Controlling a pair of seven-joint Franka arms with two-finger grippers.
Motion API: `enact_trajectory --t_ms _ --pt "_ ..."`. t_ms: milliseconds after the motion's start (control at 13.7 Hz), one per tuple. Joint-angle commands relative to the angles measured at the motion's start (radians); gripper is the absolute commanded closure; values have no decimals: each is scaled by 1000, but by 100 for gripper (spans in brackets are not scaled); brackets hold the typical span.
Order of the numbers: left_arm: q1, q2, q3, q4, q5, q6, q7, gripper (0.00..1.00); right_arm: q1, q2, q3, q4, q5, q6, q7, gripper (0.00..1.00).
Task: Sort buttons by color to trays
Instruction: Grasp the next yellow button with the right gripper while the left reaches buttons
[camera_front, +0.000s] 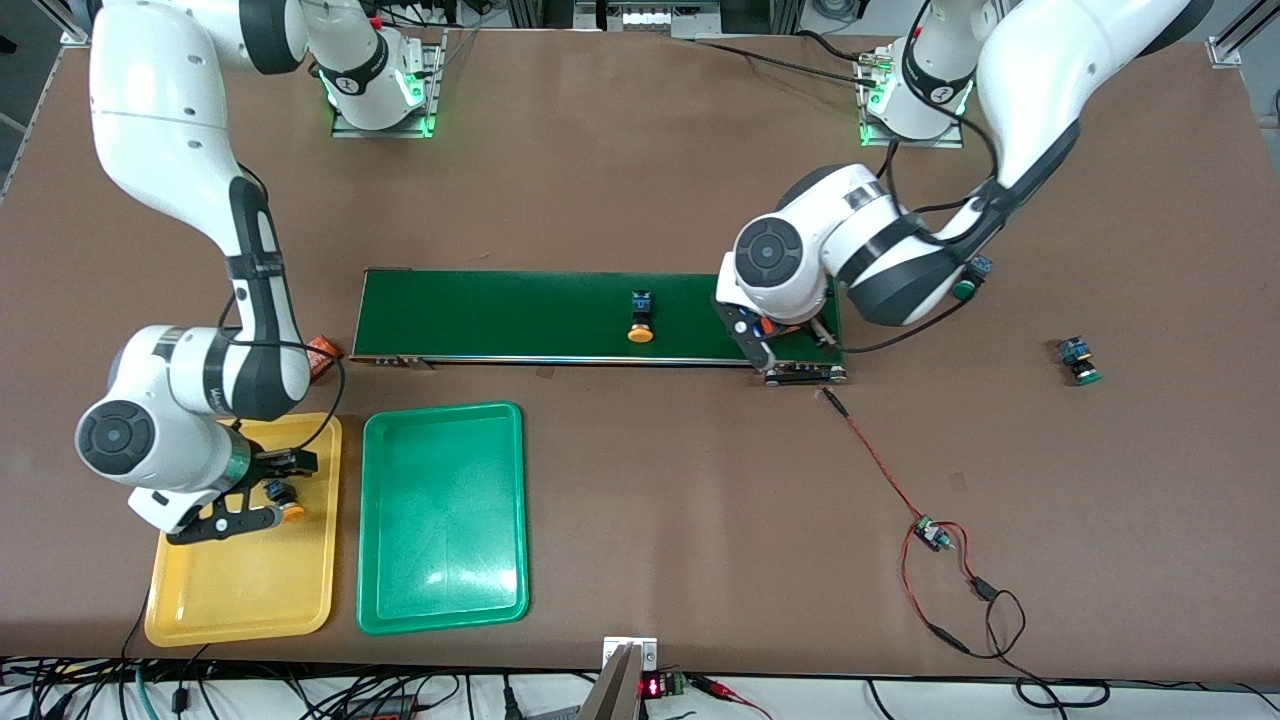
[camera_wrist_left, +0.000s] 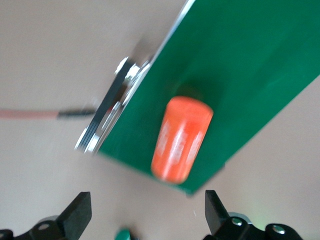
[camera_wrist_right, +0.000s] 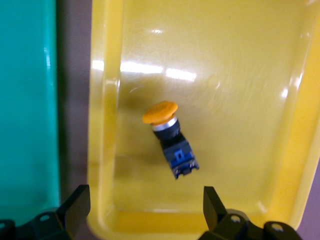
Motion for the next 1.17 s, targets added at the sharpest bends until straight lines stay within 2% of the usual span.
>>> enact_trajectory --t_ms 0,146,366,439,512,658,878,1024,1097 --pt "3 -12 6 158 -38 -155 -84 0 56 -83 6 -16 7 -110 148 0" --pt "55 -10 14 184 -19 -189 -120 0 117 -122 6 -16 10 -213 203 0" --pt "95 -5 63 193 -14 -145 -120 0 208 -164 8 -26 10 -290 347 0" --pt "98 -10 81 230 -11 -138 -118 0 253 -169 8 -27 10 -309 376 0" --pt "103 -10 86 271 -2 -143 -118 0 295 -170 8 -30 10 -317 412 0" --pt "138 -12 86 287 -5 -158 -118 0 390 -169 8 -38 12 -316 467 0" --pt "180 -15 109 314 -23 -155 -104 0 501 -163 8 -65 18 -293 701 0" --pt "164 -45 217 310 -60 -128 -104 0 547 -163 9 -88 23 -264 745 0" --pt "145 -67 295 299 -99 -68 -104 0 555 -163 8 -105 70 -241 766 0"
